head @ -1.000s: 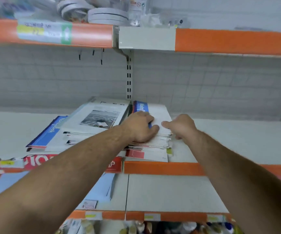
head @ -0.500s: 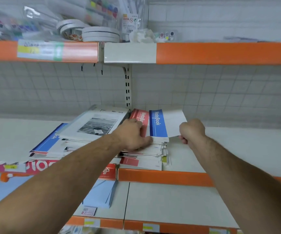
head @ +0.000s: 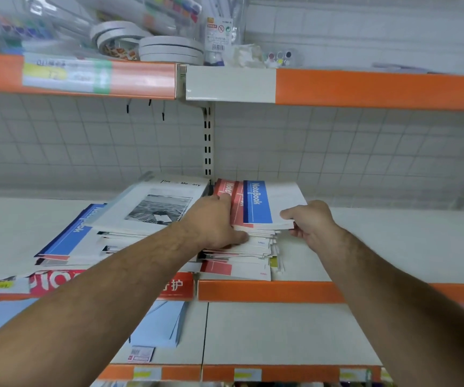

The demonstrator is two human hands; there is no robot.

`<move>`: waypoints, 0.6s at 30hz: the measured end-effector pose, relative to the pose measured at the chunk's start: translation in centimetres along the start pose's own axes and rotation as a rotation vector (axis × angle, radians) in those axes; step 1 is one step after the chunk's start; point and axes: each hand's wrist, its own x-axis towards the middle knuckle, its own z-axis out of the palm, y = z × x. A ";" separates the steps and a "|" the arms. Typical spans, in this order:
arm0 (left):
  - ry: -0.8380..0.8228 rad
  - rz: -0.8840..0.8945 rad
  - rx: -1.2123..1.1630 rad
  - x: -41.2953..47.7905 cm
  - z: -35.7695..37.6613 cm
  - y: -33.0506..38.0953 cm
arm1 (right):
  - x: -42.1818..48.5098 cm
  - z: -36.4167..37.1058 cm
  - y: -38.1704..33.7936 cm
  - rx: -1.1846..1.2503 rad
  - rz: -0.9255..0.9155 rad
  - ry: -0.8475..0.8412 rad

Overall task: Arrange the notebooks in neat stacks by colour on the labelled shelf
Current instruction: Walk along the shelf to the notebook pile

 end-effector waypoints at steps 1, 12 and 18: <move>0.007 0.036 0.014 0.1 0.0 0.0 | 0.0 0.0 0.0 -0.003 0.007 0.006; -0.032 0.197 -0.099 -0.4 0.4 -1.0 | -0.7 1.3 0.0 -0.066 0.020 0.037; -0.050 0.191 -0.061 -0.4 0.1 -0.9 | -0.6 0.4 -0.4 -0.036 0.007 0.205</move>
